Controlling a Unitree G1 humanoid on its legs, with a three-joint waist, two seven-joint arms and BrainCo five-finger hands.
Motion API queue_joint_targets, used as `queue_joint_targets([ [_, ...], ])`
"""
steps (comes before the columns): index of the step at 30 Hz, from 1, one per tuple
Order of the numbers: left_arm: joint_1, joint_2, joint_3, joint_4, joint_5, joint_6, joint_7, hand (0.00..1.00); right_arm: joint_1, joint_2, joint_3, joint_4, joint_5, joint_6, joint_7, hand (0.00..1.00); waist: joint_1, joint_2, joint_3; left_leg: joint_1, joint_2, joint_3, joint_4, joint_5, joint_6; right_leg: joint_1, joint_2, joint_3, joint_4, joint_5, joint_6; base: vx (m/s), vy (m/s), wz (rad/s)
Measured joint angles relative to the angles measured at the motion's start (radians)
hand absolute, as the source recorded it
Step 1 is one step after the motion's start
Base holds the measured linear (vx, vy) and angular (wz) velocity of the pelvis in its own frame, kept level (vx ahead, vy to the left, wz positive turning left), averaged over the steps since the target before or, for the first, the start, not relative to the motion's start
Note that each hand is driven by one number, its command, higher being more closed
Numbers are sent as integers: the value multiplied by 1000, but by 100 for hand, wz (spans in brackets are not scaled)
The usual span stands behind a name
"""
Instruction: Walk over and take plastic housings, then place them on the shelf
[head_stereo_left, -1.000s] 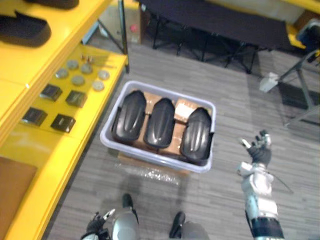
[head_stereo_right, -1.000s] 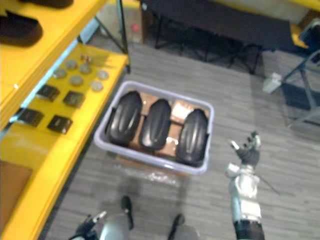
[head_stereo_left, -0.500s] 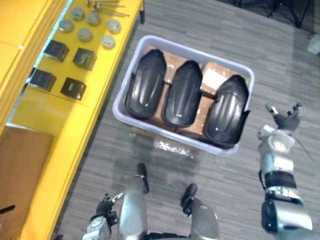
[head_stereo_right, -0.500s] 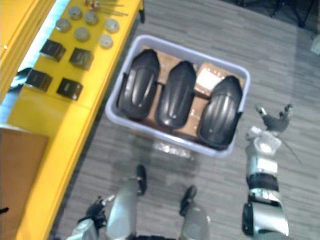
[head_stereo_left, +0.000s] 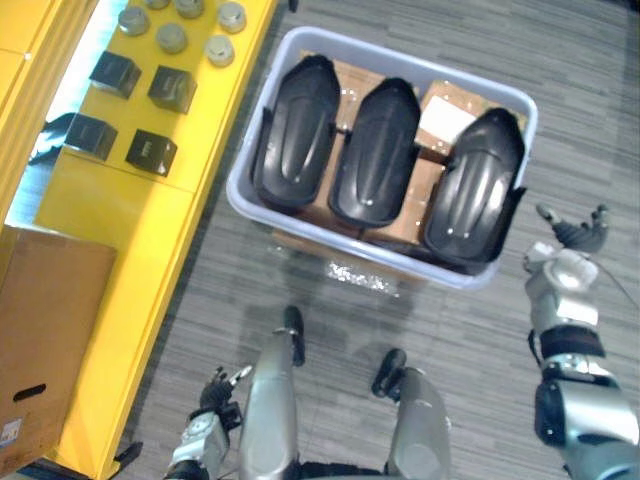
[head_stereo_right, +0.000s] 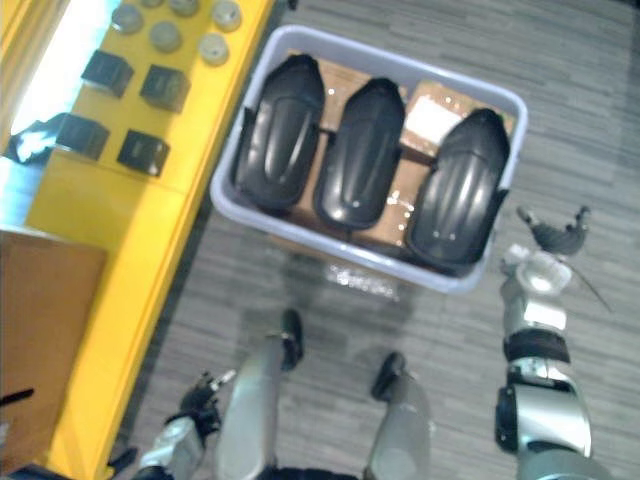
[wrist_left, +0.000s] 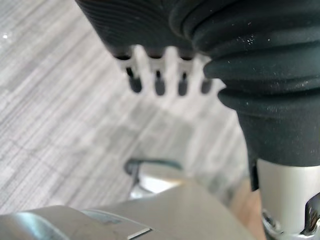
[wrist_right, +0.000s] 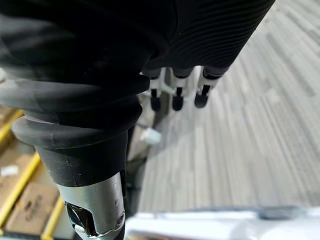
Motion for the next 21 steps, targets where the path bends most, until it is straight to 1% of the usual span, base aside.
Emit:
queue_joint_targets([
  [2,0,4,-17,0,-25,-1,-1,0,-14,-9,0,19,-10,9,14,0,0,4,0,-11,-5,-4,-1,3,1,-9,-3,-2,3,0,0,-11,0,8],
  [5,-1,-9,-23,2,-32,-1,0,0,-42,-48,13,58,-21,11,31,0,5,24,7,-14,-19,-7,-2,7,6,-11,-16,-5,9,0,4,13,15,11],
  [7,-1,-22,-25,7,-34,-4,-1,0,-81,-95,46,68,-28,11,35,0,11,53,11,-21,-33,-12,1,10,11,-14,-30,-10,20,-2,7,18,27,15],
  [8,-1,-22,-26,7,-34,-6,-1,0,-88,-100,48,71,-29,11,35,0,12,58,11,-24,-34,-15,3,10,11,-15,-30,-11,21,-2,7,10,21,14],
  [9,-3,-25,-41,8,-34,-8,-1,0,-117,-123,61,91,-36,11,34,0,21,73,11,-34,-35,-19,8,10,12,-21,-31,-14,25,-2,7,2,12,8],
  [10,-3,-27,-52,8,-34,-11,-4,0,-140,-133,67,106,-50,12,33,0,31,78,10,-41,-37,-20,8,13,15,-29,-34,-16,32,-5,8,2,9,10],
  [13,-4,-31,-54,27,-37,-12,-8,0,-179,-137,95,126,-56,15,30,0,49,80,9,-46,-40,-26,13,13,15,-34,-42,-25,50,-16,4,0,-14,8],
  [15,-4,-32,-60,37,-63,-11,-16,0,-211,-145,117,134,-56,35,30,0,53,82,9,-52,-48,-29,17,14,15,-41,-51,-27,64,-25,6,-2,-13,10],
  [16,-4,-34,-60,38,-63,-11,-17,0,-218,-150,123,135,-56,39,30,0,53,87,10,-55,-48,-33,19,14,15,-41,-51,-29,65,-25,6,-5,3,13],
  [18,-7,-42,-61,37,-67,-12,-32,0,-240,-176,141,147,-56,65,31,0,57,104,18,-64,-53,-41,22,15,16,-41,-53,-33,67,-26,7,-9,20,10],
  [19,-7,-44,-61,37,-69,-13,-37,0,-241,-182,147,151,-56,75,32,0,59,108,19,-64,-54,-41,22,15,16,-41,-55,-34,68,-26,8,-8,19,7],
  [21,-7,-52,-62,39,-70,-17,-44,0,-244,-189,153,179,-53,116,37,0,64,119,17,-64,-59,-41,22,15,16,-42,-61,-35,73,-29,9,0,12,4],
])
